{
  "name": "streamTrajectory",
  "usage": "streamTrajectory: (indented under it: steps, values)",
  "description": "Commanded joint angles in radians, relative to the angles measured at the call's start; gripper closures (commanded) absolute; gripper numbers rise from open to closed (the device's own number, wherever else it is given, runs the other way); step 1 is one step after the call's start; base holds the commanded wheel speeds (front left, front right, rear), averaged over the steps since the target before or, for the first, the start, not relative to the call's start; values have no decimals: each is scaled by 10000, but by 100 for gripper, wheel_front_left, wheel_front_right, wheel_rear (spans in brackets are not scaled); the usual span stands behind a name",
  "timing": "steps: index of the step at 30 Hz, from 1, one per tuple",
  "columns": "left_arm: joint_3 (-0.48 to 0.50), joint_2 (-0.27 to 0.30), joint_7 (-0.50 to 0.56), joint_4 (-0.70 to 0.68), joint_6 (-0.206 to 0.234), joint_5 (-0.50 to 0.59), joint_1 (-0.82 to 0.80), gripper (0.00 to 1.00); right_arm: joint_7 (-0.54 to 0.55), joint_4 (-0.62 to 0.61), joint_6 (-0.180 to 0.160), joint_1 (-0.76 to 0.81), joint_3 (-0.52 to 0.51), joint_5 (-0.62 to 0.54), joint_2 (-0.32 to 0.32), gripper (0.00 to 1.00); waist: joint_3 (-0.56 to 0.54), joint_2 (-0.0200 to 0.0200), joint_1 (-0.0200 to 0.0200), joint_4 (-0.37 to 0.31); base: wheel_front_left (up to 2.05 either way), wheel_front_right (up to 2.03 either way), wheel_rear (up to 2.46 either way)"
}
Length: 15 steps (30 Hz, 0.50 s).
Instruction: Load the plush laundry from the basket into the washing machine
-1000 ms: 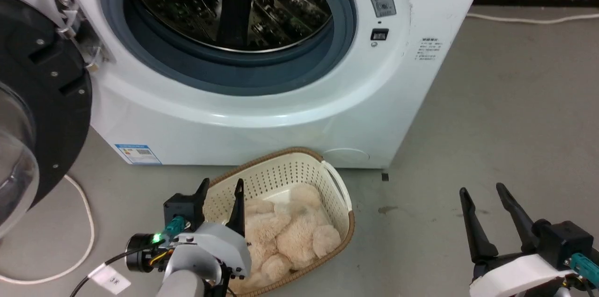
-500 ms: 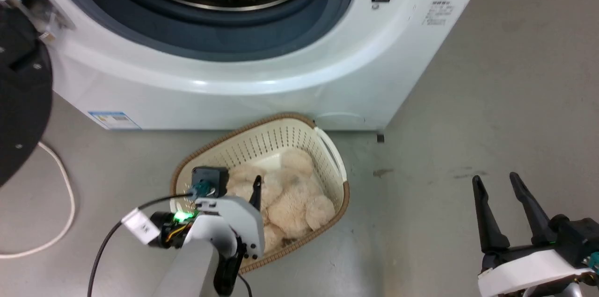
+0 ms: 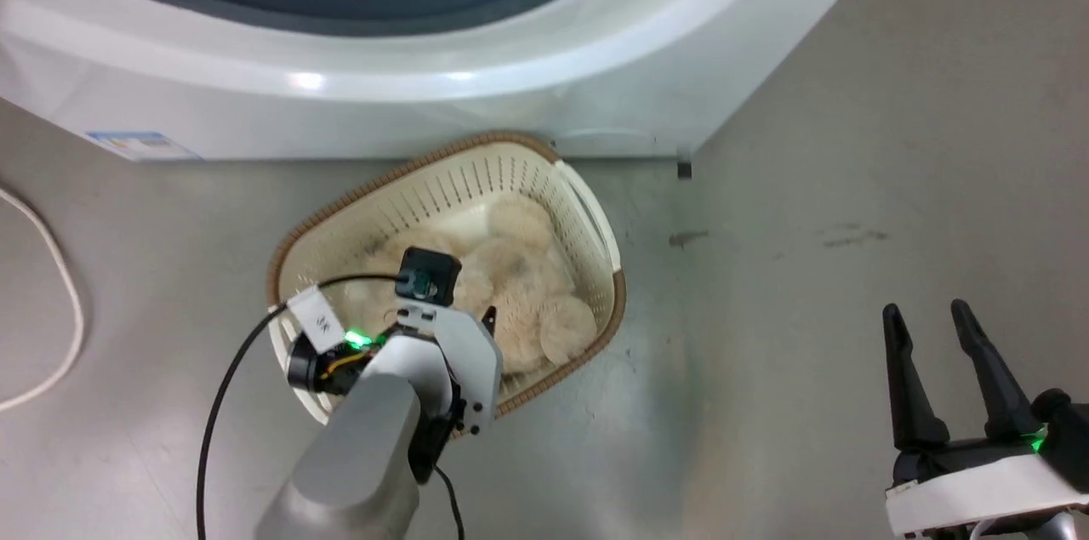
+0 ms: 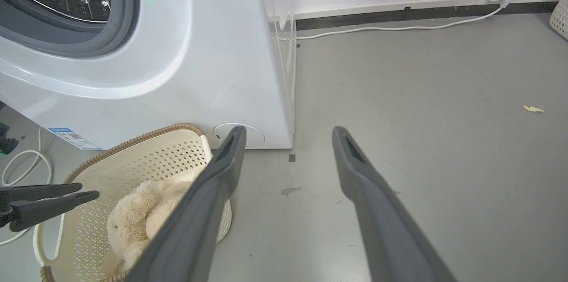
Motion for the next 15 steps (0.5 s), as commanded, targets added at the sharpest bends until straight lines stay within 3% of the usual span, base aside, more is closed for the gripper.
streamTrajectory:
  steps: [1, 15]
  values:
    - [-214, 157, 138, 343, -15, 32, -383, 0, -113, -95, 4, -174, -40, 125, -12, 0, 371, -1, -2, -76, 0, 0, 0]
    - [-1161, 693, 635, 1901, 324, -175, -2019, 0, -462, -436, 5, 11, -269, 684, -14, 0, 1959, -1, -2, -178, 0, 0, 0]
